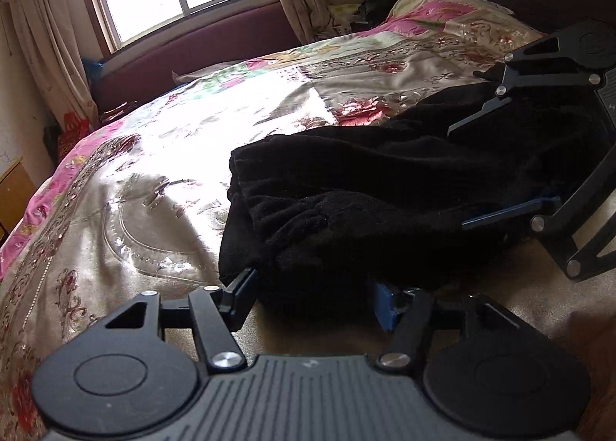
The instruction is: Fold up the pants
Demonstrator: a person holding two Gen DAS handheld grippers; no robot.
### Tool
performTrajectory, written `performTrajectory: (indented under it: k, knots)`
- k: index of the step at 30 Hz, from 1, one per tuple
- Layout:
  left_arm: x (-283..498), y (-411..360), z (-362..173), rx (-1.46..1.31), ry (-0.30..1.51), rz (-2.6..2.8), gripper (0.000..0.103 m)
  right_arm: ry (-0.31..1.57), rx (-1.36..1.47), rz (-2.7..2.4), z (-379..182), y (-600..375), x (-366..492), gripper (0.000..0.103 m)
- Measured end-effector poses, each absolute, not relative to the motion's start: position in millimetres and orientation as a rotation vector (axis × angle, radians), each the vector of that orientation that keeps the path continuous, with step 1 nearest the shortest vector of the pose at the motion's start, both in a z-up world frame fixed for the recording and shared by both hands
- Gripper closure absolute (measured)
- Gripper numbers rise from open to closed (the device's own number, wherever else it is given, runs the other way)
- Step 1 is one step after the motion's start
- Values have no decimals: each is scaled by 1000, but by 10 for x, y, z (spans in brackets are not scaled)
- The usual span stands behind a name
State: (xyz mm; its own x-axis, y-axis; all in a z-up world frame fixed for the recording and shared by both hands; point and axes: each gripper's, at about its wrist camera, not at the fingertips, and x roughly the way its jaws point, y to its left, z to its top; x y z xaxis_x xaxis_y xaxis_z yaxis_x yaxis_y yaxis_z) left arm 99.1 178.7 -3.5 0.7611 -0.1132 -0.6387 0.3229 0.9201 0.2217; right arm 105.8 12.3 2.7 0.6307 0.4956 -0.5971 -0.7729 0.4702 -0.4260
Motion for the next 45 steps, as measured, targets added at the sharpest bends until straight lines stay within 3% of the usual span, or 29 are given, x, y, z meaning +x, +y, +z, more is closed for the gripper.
performTrajectory:
  k: [3, 4, 5, 6, 7, 9, 18, 24, 27, 32, 35, 40, 45]
  knots:
    - [1078, 1840, -5, 289, 670, -234, 60, 405, -790, 828, -74, 260, 1096, 45]
    - [1110, 1885, 17, 272, 675, -236, 69, 417, -791, 831, -89, 284, 1136, 52]
    - [1137, 1930, 43, 259, 679, -241, 71, 445, -780, 835, -95, 304, 1189, 61]
    - [1156, 1969, 72, 248, 679, -250, 72, 488, -753, 842, -91, 301, 1247, 84]
    - [1175, 2007, 120, 238, 675, -263, 74, 526, -710, 842, -65, 295, 1321, 96]
    - [1196, 2023, 226, 253, 663, -282, 82, 559, -616, 828, 62, 238, 1431, 96]
    - [1383, 2086, 739, 302, 502, -248, 84, 552, -260, 786, 729, 146, 1822, 98]
    - [1365, 2200, 246, 360, 640, -172, 83, 669, -388, 840, 98, 514, 1633, 97]
    - [1180, 2227, 39, 373, 699, -134, 82, 657, -493, 832, -197, 600, 1442, 88]
    - [1024, 2132, 378, 302, 565, -135, 82, 631, -420, 821, -24, 426, 1390, 84]
    - [1208, 1887, 397, 269, 548, -216, 78, 607, -406, 783, 71, 308, 1392, 70]
    - [1470, 1717, -159, 315, 726, -179, 77, 654, -353, 639, 122, -209, 1503, 70]
    - [1323, 1424, 36, 401, 655, -182, 77, 659, -313, 423, 216, -1058, 1622, 69]
